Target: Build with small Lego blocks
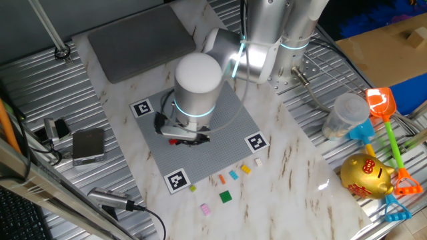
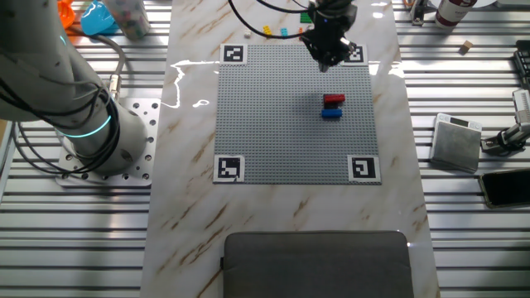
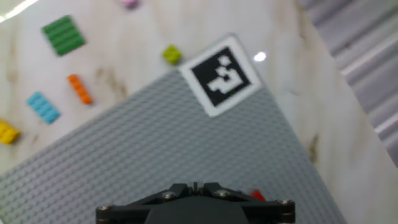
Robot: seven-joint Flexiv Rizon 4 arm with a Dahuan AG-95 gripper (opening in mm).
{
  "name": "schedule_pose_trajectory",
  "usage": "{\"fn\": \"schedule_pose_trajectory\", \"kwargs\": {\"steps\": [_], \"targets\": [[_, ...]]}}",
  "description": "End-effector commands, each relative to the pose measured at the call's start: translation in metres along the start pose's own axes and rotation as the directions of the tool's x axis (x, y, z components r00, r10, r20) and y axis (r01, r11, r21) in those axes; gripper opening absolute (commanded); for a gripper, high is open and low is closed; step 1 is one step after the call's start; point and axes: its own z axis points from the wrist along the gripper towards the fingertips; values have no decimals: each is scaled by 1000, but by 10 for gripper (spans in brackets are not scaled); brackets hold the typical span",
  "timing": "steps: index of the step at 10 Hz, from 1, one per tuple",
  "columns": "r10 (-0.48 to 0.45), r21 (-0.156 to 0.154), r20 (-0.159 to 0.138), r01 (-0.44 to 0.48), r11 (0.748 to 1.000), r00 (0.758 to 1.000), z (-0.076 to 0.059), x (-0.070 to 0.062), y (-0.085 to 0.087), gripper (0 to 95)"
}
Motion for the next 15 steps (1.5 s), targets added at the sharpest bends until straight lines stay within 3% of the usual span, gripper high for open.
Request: {"fn": "schedule_pose_trajectory", "kwargs": {"steps": [1, 5, 7, 9, 12, 15], "targets": [[-40, -5, 9, 40, 999, 999, 0, -1, 2, 0], [-160, 22, -13, 160, 987, 987, -1, 1, 1, 0], [-215, 29, -20, 215, 976, 977, -4, 11, -9, 0], [-296, 61, -38, 298, 953, 955, -6, 31, -26, 0], [-352, 94, -35, 354, 931, 935, 8, 51, -46, 0], [-367, 121, -29, 368, 922, 930, 19, 61, -56, 0]]}}
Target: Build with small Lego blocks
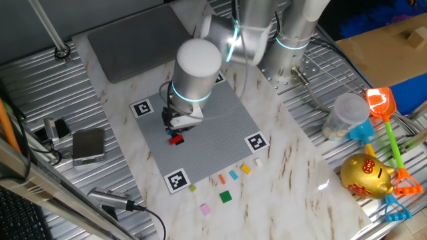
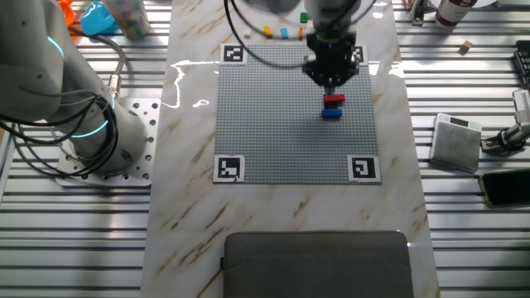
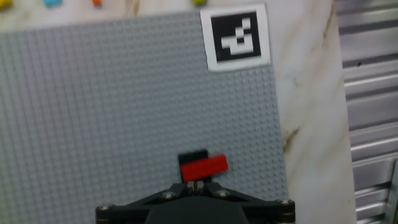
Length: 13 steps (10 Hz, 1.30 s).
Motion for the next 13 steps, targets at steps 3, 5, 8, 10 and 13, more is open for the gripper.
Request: {"fn": "schedule_pose_trajectory", "kwargs": {"steps": [3, 5, 8, 10, 13], "targets": [[-1, 30, -1, 1, 1000, 1000, 7, 4, -2, 0], [-1, 33, -3, 1, 999, 1000, 8, 5, -2, 0], [-1, 38, -1, 1, 999, 1000, 11, 4, -3, 0], [-4, 40, -2, 4, 999, 1000, 14, 4, -4, 0], [-18, 36, 3, 18, 999, 1000, 18, 4, -6, 0]]}}
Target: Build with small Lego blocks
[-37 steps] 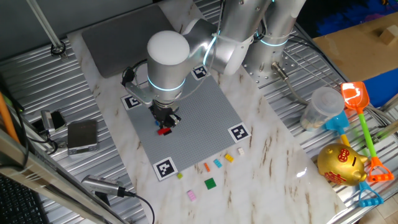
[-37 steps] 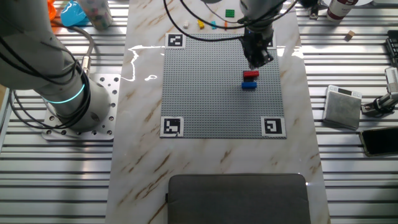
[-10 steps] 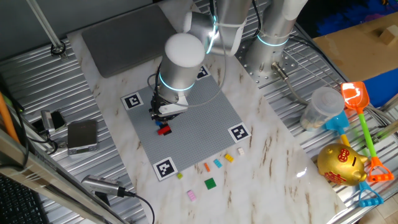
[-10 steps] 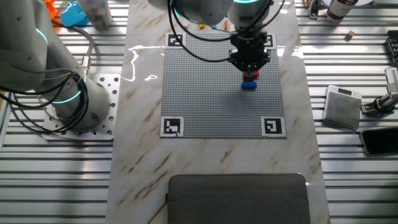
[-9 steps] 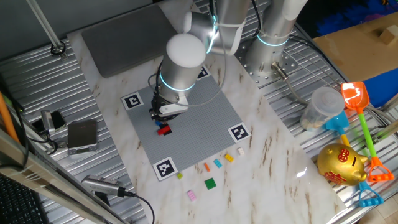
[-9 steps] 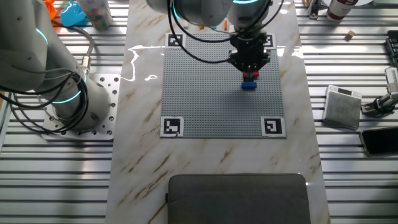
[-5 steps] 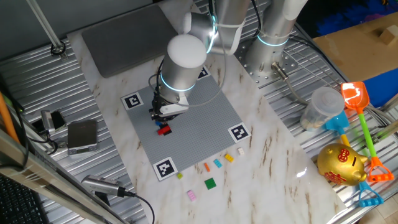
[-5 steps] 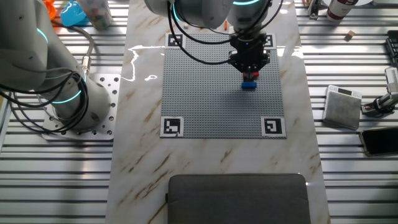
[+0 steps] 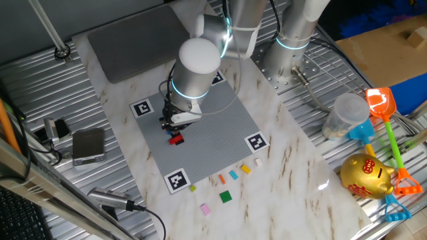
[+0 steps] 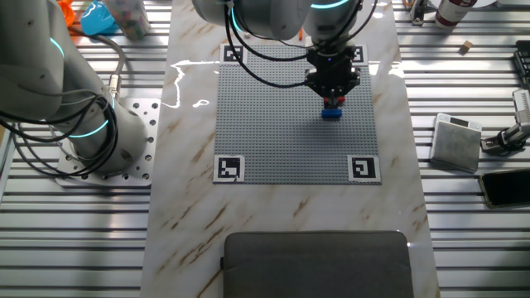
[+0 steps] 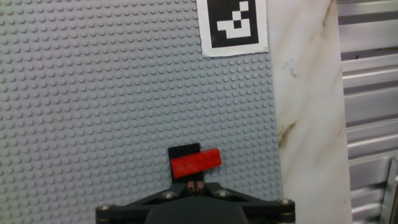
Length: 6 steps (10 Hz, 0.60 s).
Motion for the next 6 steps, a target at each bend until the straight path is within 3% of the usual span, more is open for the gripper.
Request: {"fn": "schedule_pose_trajectory", "kwargs": {"steps": [1, 6], "targets": [[0, -2, 5, 0, 1000, 1000, -1, 0, 0, 0], [11, -21, 28, -10, 1000, 1000, 2, -1, 0, 0]]}}
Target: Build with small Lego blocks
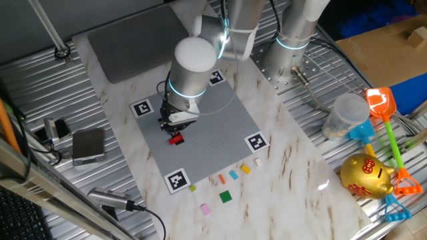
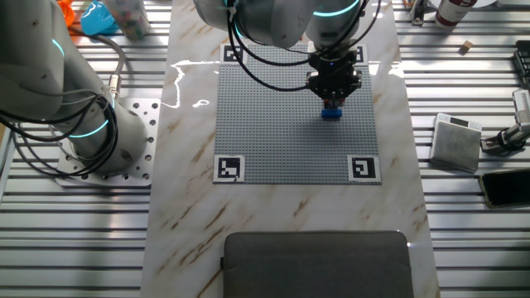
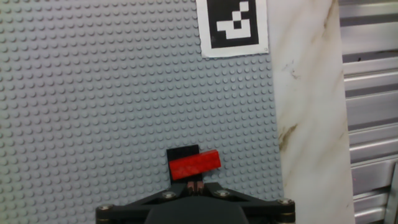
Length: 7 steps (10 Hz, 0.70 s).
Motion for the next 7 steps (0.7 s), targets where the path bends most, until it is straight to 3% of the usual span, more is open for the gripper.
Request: {"fn": "schedule_pose_trajectory", "kwargs": {"steps": [1, 7], "targets": [[-2, -12, 4, 2, 1000, 1000, 1, -2, 0, 0], [10, -29, 3, -10, 1000, 1000, 3, -7, 1, 0]]}}
